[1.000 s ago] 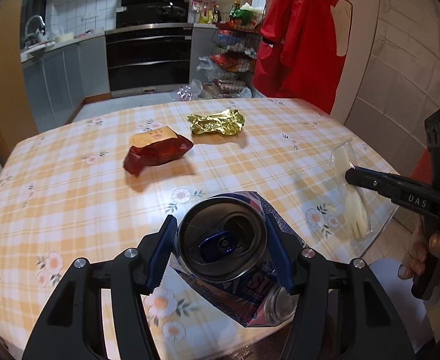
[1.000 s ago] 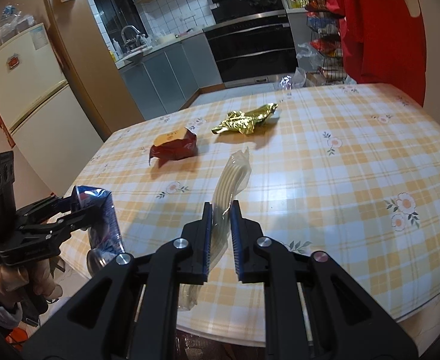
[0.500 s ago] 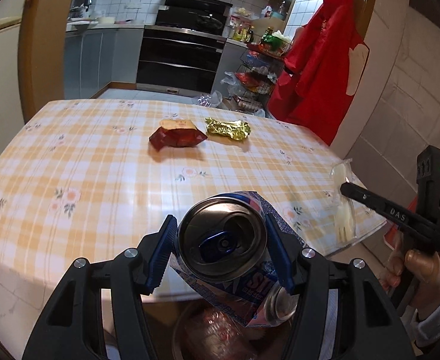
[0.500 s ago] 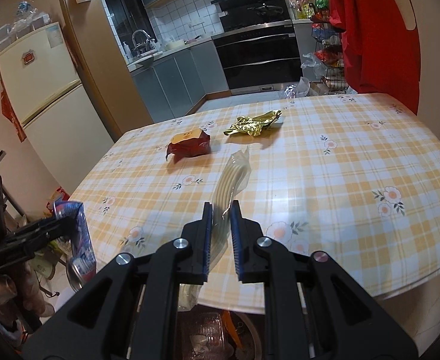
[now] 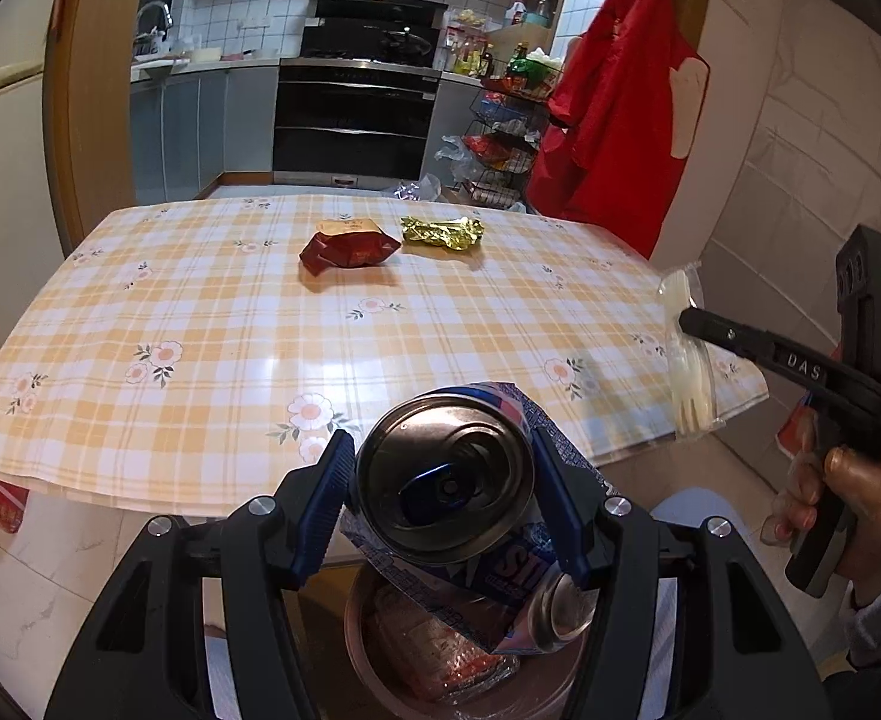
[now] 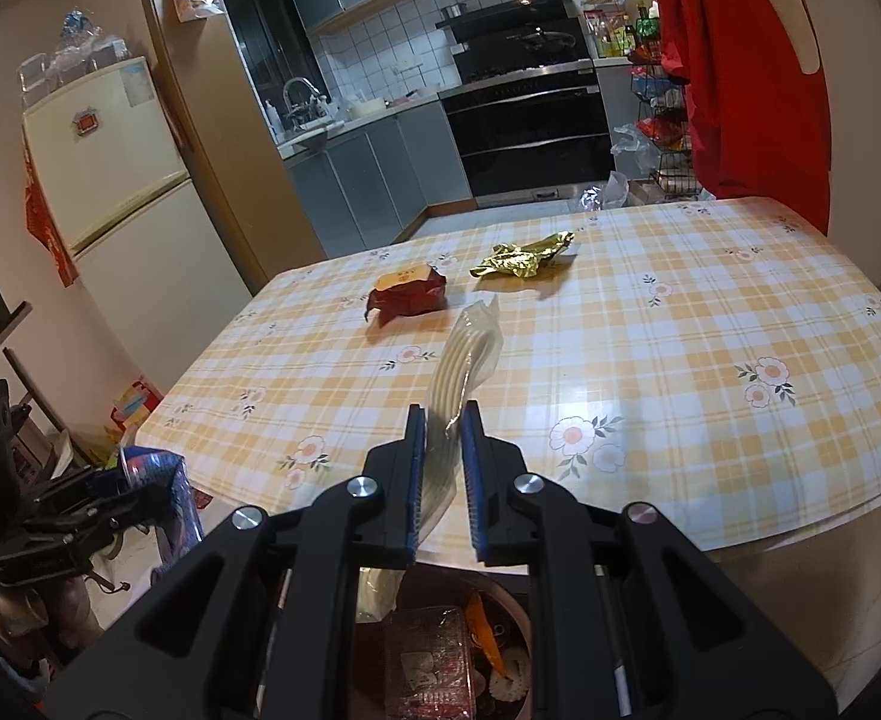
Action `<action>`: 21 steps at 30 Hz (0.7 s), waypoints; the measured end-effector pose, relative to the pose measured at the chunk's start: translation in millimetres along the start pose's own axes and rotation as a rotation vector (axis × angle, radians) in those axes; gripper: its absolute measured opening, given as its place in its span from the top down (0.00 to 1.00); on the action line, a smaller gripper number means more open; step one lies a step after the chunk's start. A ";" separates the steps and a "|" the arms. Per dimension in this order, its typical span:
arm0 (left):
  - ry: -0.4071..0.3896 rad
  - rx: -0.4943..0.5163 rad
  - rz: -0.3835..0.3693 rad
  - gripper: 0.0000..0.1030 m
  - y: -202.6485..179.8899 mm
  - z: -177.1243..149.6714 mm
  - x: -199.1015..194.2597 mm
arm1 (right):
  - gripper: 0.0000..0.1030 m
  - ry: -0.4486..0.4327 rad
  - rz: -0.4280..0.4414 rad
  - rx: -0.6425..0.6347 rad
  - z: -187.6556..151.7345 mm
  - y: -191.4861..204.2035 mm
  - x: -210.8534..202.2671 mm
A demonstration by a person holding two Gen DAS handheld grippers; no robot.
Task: Collect trash
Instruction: 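Lift the crushed blue can with the left tool while the right tool carries the strip toward the bin, then open the left tool over the bin while the right tool releases the plastic strip into it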
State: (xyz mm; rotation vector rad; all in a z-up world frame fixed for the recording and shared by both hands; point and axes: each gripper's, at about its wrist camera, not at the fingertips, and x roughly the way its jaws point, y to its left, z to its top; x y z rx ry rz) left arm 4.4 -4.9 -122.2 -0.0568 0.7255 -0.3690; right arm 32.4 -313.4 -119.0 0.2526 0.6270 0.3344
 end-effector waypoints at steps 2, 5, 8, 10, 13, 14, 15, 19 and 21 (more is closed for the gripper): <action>0.005 0.006 -0.002 0.44 -4.2 -5.1 -1.5 | 0.85 -0.001 0.006 -0.005 -2.1 1.7 -3.0; 0.009 0.012 -0.005 0.44 -10.1 -10.1 -1.6 | 0.85 0.000 0.010 -0.012 -4.3 4.1 -7.8; 0.014 0.020 -0.012 0.44 -15.4 -12.0 -1.8 | 0.85 -0.006 0.011 -0.013 -4.9 3.8 -11.8; 0.017 0.024 -0.018 0.44 -17.4 -12.1 -1.0 | 0.85 -0.007 0.011 -0.011 -5.5 3.4 -12.3; 0.029 0.030 -0.023 0.44 -19.8 -13.4 2.5 | 0.85 -0.001 0.014 -0.009 -7.5 2.8 -10.3; 0.034 0.030 -0.026 0.43 -20.3 -14.1 4.3 | 0.85 0.003 0.015 -0.008 -8.3 2.0 -8.5; 0.043 0.030 -0.030 0.43 -20.7 -15.1 6.8 | 0.85 0.009 0.017 -0.008 -9.4 1.6 -6.6; 0.065 0.021 -0.064 0.43 -22.0 -16.1 13.4 | 0.85 0.024 0.018 -0.004 -12.8 0.1 -1.0; 0.071 0.023 -0.081 0.41 -23.8 -16.8 15.1 | 0.85 0.031 0.016 0.002 -14.3 -2.2 2.0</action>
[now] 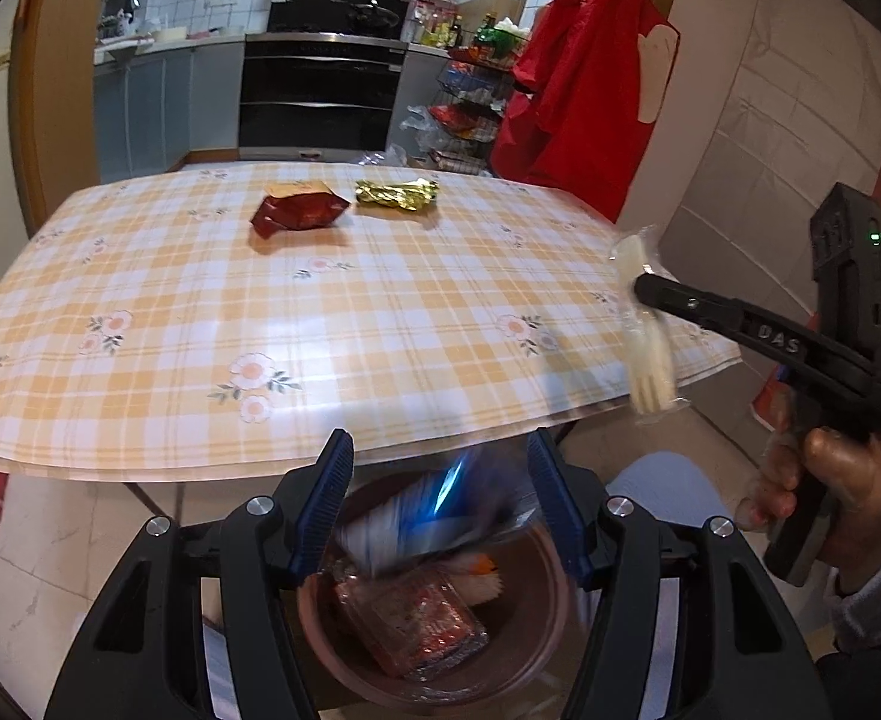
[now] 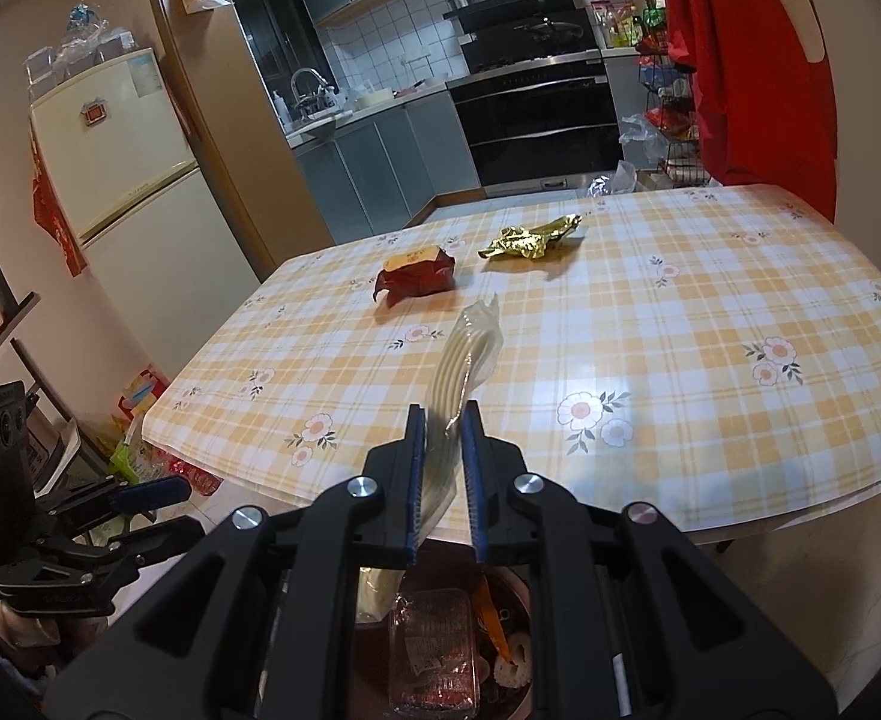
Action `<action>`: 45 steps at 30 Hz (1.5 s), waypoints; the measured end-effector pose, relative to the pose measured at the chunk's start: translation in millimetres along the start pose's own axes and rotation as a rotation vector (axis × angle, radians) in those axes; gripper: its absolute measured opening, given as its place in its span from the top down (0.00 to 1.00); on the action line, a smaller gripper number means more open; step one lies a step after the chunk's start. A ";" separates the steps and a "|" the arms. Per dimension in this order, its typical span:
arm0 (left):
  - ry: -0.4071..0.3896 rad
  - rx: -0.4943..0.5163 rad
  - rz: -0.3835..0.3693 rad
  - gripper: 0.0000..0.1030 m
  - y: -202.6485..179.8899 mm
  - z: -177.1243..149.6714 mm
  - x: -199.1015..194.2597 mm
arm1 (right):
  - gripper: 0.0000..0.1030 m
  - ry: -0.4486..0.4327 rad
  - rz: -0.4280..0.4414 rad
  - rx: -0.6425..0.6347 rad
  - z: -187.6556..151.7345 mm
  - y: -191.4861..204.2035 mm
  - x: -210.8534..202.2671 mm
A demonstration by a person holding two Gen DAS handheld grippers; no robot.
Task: Collect trash
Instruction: 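Open the left tool over the bin while the right tool releases the plastic strip into it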
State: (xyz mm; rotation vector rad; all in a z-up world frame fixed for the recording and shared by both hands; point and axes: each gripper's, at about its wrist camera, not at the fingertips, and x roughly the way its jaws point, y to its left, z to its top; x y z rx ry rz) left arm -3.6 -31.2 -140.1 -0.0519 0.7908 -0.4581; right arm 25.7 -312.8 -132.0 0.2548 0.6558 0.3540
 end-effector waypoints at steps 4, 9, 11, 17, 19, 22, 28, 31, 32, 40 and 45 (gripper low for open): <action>0.002 0.009 0.013 0.35 -0.1 -0.5 4.3 | 0.85 0.013 -0.004 0.008 -2.5 -3.9 4.6; -0.018 -0.020 0.038 0.22 7.5 2.4 3.8 | 0.85 0.023 -0.005 0.010 -3.9 -4.8 7.5; -0.036 -0.024 0.064 0.17 9.8 4.0 1.5 | 0.85 0.025 -0.004 0.010 -4.3 -5.1 7.8; -0.065 -0.047 0.144 0.07 18.9 7.9 -4.9 | 0.85 0.035 0.004 -0.006 -4.9 -0.4 8.9; -0.071 -0.058 0.169 0.06 22.8 8.8 -7.1 | 0.85 0.037 0.012 -0.022 -5.3 3.4 7.9; -0.085 -0.071 0.202 0.06 27.6 9.5 -11.9 | 0.85 0.036 0.015 -0.063 -6.5 11.6 5.0; -0.095 -0.079 0.248 0.06 31.8 9.2 -22.1 | 0.85 0.038 0.017 -0.131 -10.9 27.1 -3.5; -0.106 -0.084 0.250 0.06 32.1 7.5 -27.5 | 0.84 0.044 0.021 -0.144 -13.4 31.1 -6.8; -0.109 -0.087 0.249 0.06 32.3 6.9 -29.1 | 0.84 0.046 0.020 -0.149 -14.1 32.4 -7.5; -0.127 -0.102 0.251 0.06 34.4 4.7 -38.8 | 0.84 0.071 0.030 -0.179 -18.5 43.1 -7.6; -0.126 -0.116 0.248 0.06 37.1 4.5 -38.5 | 0.66 0.086 0.060 -0.200 -21.3 51.2 -4.3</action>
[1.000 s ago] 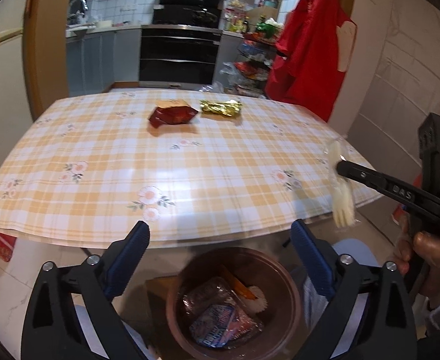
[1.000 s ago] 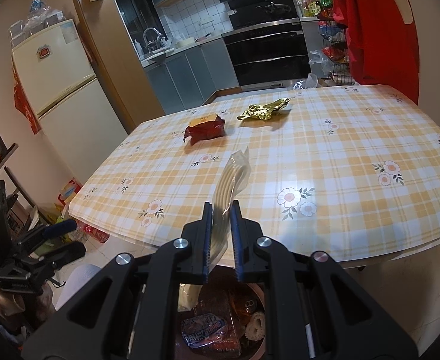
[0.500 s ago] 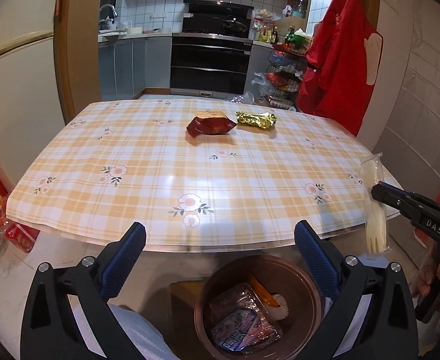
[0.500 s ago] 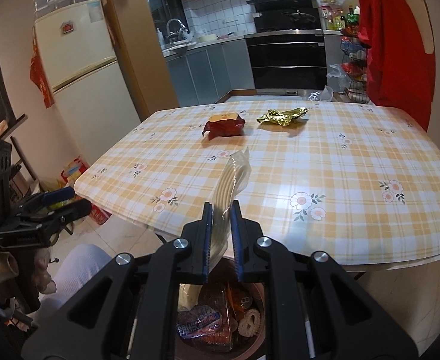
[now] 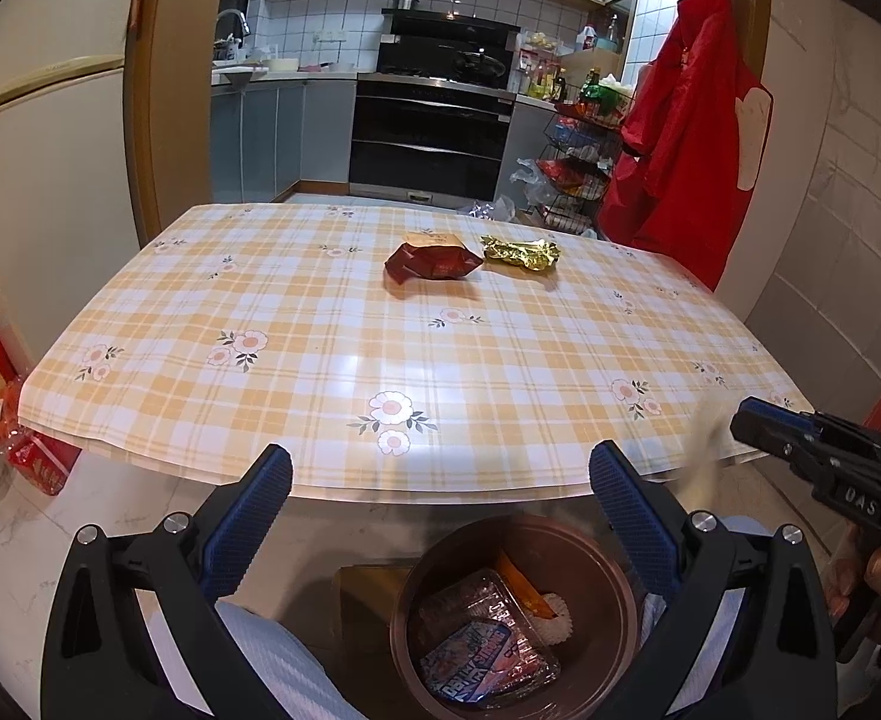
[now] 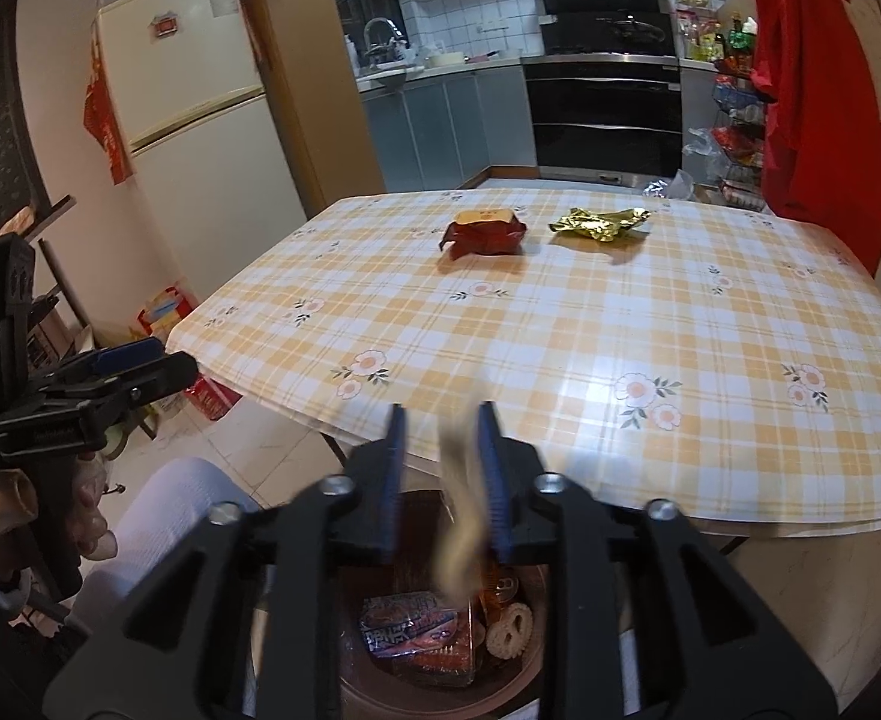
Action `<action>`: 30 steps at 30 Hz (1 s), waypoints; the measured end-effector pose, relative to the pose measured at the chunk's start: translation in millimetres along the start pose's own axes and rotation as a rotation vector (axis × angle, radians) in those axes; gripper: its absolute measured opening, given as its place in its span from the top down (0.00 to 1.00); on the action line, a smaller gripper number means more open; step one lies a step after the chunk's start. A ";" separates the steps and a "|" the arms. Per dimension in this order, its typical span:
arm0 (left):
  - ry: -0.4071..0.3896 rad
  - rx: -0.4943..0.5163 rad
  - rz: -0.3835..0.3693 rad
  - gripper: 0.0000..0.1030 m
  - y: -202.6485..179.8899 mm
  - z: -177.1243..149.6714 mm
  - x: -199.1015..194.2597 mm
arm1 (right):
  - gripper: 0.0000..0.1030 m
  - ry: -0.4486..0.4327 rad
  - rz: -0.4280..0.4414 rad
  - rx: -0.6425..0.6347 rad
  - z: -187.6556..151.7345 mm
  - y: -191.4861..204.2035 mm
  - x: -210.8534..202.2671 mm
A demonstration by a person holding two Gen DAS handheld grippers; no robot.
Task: Collect trash
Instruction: 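Open the left tool over the bin while the right tool releases the plastic strip into it, then move both tools back toward the red snack bag and gold wrapper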
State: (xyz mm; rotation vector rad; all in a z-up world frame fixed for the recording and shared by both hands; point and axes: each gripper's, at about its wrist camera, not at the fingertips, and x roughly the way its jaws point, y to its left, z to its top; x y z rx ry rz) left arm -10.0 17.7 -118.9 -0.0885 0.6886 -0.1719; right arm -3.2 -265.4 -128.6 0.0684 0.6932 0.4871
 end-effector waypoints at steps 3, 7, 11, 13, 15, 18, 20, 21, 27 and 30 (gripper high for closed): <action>0.005 -0.003 0.002 0.06 0.9 -0.6 2.1 | 0.60 0.002 -0.013 -0.015 -0.2 2.7 1.5; 0.011 -0.003 0.004 0.06 1.1 -1.1 4.4 | 0.29 -0.003 -0.040 0.007 -1.0 -2.6 1.8; 0.019 -0.008 0.008 0.06 1.8 -2.7 6.9 | 0.11 -0.015 -0.079 0.016 -1.4 -7.8 0.9; 0.026 -0.009 0.009 0.06 2.8 -4.3 9.5 | 0.08 -0.017 -0.096 0.022 -3.1 -10.4 1.7; 0.036 -0.011 0.011 0.06 3.2 -6.0 12.4 | 0.07 -0.005 -0.111 0.032 -5.6 -14.1 4.7; 0.047 -0.008 0.012 0.06 3.7 -7.7 16.9 | 0.06 0.013 -0.125 0.050 -9.7 -21.0 10.4; 0.054 -0.002 0.019 0.06 3.8 -8.2 20.5 | 0.06 0.021 -0.133 0.060 -11.1 -25.0 13.3; 0.057 -0.003 0.022 0.06 4.3 -8.3 22.6 | 0.06 0.027 -0.137 0.067 -12.2 -28.2 15.4; 0.087 -0.013 0.029 0.06 8.9 -10.1 39.5 | 0.06 0.063 -0.188 0.108 -18.8 -47.9 28.0; 0.109 -0.017 0.034 0.06 11.6 -12.2 50.3 | 0.06 0.081 -0.224 0.137 -21.9 -58.5 35.7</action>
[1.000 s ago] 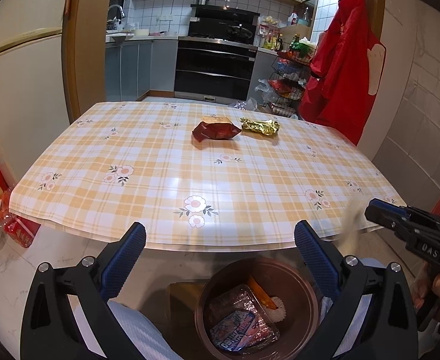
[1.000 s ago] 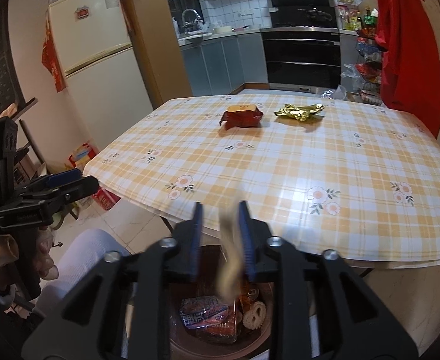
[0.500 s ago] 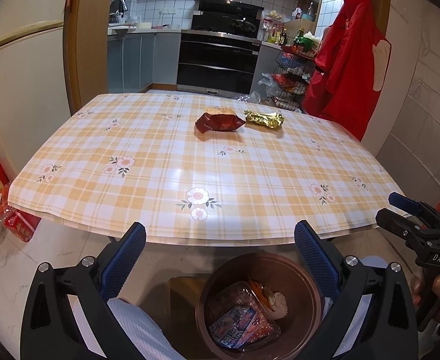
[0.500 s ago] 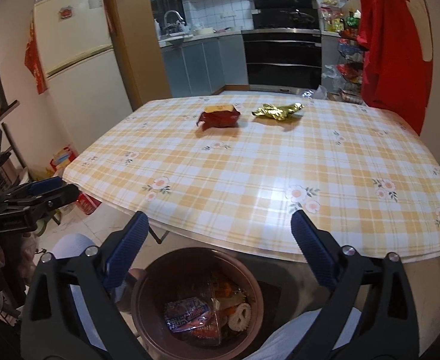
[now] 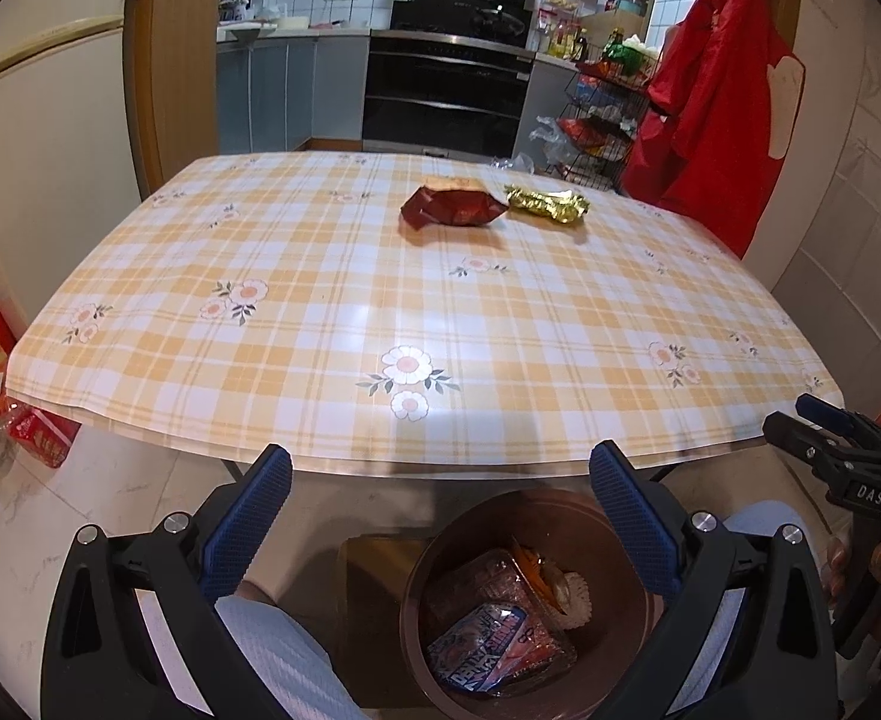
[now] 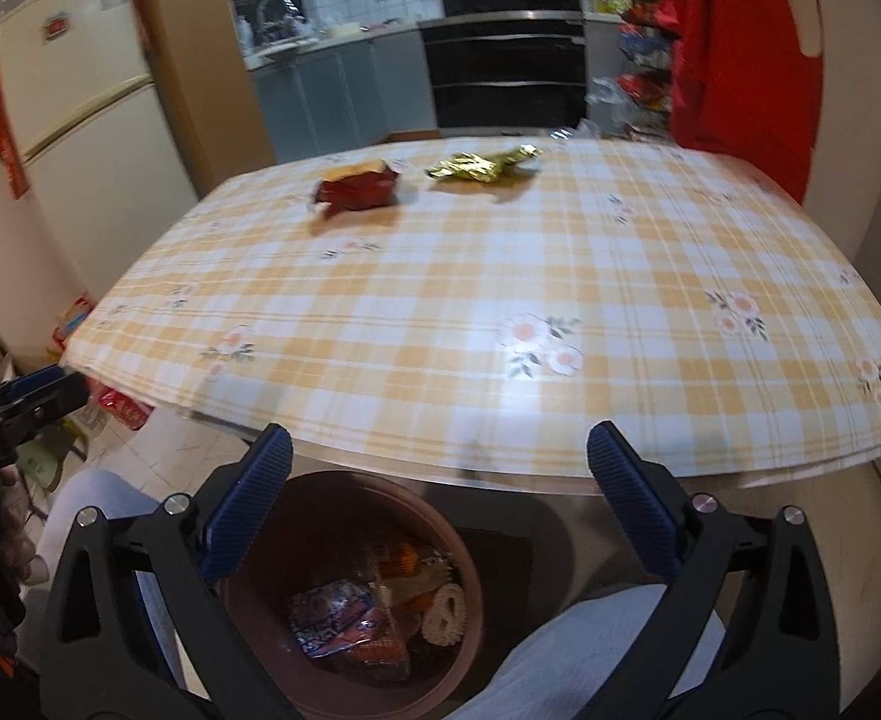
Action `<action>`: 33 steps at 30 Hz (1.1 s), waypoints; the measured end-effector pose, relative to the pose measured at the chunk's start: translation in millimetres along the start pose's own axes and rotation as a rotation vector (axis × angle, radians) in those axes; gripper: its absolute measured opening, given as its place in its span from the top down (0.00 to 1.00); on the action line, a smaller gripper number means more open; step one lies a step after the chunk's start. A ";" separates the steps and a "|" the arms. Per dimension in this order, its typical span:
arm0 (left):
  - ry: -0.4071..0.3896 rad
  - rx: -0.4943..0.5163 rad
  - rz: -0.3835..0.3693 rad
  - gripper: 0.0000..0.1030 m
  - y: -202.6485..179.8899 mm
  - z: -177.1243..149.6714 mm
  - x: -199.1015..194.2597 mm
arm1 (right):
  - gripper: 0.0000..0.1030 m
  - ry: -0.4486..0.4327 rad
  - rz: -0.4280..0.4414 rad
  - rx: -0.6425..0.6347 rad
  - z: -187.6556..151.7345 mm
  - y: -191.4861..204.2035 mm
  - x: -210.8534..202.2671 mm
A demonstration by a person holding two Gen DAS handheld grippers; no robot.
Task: Collect trash
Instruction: 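Move both tools back toward the red snack bag and gold wrapper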
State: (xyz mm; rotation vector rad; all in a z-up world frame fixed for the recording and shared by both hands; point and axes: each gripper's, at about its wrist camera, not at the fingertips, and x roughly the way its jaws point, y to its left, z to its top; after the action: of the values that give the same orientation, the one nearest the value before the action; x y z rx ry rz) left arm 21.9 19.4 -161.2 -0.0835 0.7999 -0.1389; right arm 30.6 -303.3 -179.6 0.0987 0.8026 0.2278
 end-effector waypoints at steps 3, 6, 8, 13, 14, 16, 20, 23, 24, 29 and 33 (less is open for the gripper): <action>0.027 -0.002 0.002 0.06 2.1 -0.2 13.2 | 0.06 0.014 -0.018 0.009 -0.5 -7.6 9.8; 0.048 0.005 0.011 0.06 2.0 2.0 24.3 | 0.06 0.036 -0.031 0.015 1.3 -14.3 20.8; 0.062 0.017 0.012 0.06 2.1 7.9 34.9 | 0.06 0.039 -0.038 0.013 4.2 -17.6 25.7; 0.087 0.028 -0.058 0.06 3.3 40.6 65.6 | 0.06 0.039 -0.067 0.020 25.6 -32.4 43.1; 0.105 0.024 -0.093 0.06 3.6 52.4 76.4 | 0.06 0.040 -0.068 0.023 29.2 -35.0 45.9; 0.113 0.014 -0.121 0.06 3.7 73.5 92.8 | 0.06 0.041 -0.074 0.021 42.8 -41.5 54.6; 0.076 0.084 -0.129 0.06 0.0 126.2 134.7 | 0.06 0.043 -0.090 -0.005 68.3 -51.4 72.1; 0.056 0.267 -0.073 0.06 -9.7 157.9 173.9 | 0.06 0.045 -0.082 -0.006 88.7 -60.6 86.5; 0.051 0.305 -0.071 0.06 -11.4 165.3 183.5 | 0.06 0.045 -0.080 -0.007 96.1 -63.4 92.3; 0.037 0.466 -0.086 0.06 -9.2 200.1 241.3 | 0.06 0.054 -0.083 -0.005 124.1 -74.3 118.1; 0.082 0.499 -0.046 0.08 -3.5 211.2 280.3 | 0.06 0.055 -0.073 -0.009 142.1 -81.9 136.7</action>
State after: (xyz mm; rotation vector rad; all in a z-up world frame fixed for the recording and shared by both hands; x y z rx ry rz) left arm 366.4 -23.0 -212.8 0.3776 0.8254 -0.3837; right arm 238.5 -350.2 -191.3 0.0541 0.8587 0.1655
